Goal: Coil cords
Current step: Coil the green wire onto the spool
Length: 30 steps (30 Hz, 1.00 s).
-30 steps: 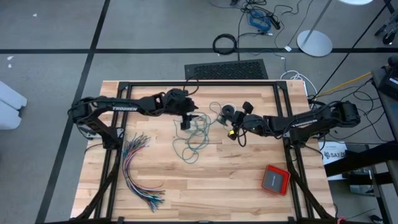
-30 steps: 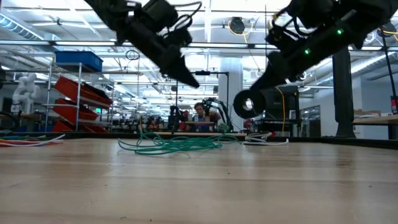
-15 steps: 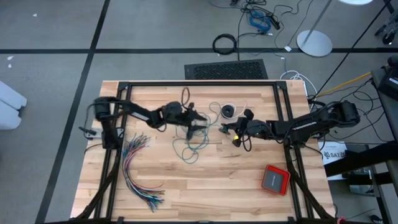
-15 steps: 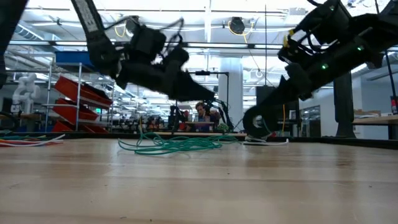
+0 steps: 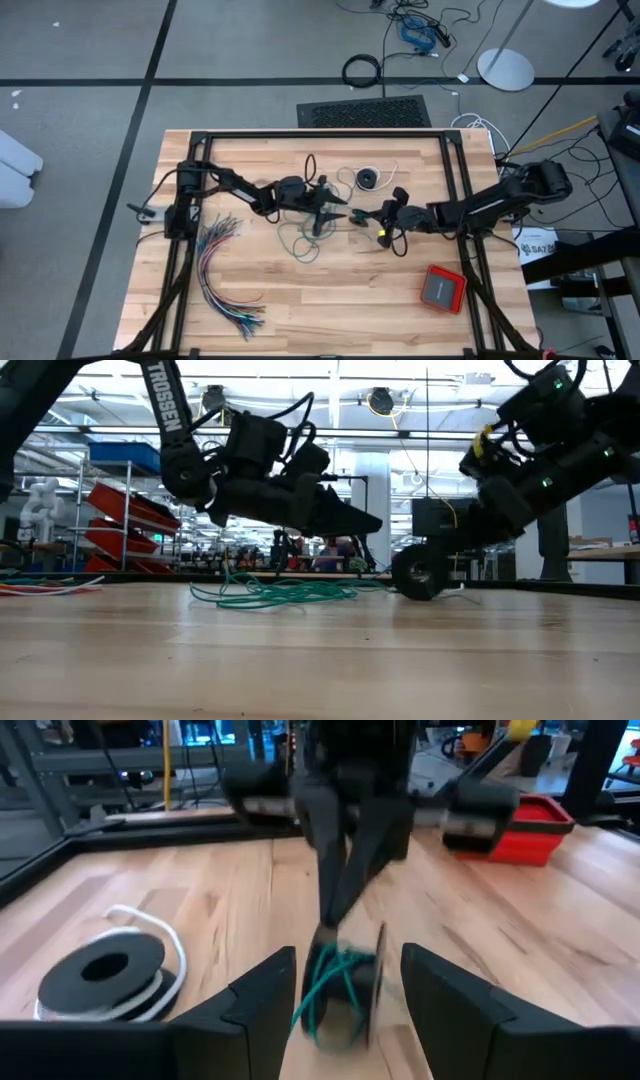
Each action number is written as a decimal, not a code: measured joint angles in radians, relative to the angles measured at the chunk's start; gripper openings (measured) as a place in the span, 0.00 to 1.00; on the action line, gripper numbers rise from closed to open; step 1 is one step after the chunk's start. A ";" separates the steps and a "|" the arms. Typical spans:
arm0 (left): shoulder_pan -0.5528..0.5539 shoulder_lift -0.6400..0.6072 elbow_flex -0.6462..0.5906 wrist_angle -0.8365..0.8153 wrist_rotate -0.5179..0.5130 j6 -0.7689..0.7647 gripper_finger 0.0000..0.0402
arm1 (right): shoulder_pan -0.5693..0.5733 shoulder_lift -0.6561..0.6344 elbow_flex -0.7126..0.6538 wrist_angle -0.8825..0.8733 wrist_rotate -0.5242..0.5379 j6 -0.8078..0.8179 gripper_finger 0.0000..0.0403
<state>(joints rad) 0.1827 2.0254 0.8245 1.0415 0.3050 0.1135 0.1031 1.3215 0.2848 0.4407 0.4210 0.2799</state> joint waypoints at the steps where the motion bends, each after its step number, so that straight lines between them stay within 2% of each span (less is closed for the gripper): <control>1: -0.004 0.000 0.003 0.000 0.000 0.000 0.47 | 0.005 0.008 -0.001 0.000 0.001 0.000 0.00; 5: -0.016 0.000 0.009 -0.007 0.000 0.001 0.47 | 0.020 0.028 -0.001 0.014 0.028 0.006 0.00; 13: -0.010 0.000 0.009 -0.144 -0.021 0.005 0.47 | 0.019 0.029 -0.001 0.020 0.031 0.005 0.00; 20: -0.021 0.003 0.009 -0.116 -0.021 0.008 0.47 | 0.018 0.029 -0.001 0.021 0.031 0.007 0.00; 25: -0.042 0.061 0.015 -0.064 0.002 0.043 0.47 | 0.018 0.029 -0.001 0.026 0.030 0.007 0.00; 30: -0.048 0.121 0.059 -0.062 -0.046 0.024 0.47 | 0.018 0.029 -0.001 0.027 0.031 0.015 0.00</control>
<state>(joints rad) 0.1345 2.1465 0.8838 0.9798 0.2590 0.1378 0.1215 1.3510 0.2840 0.4680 0.4516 0.2949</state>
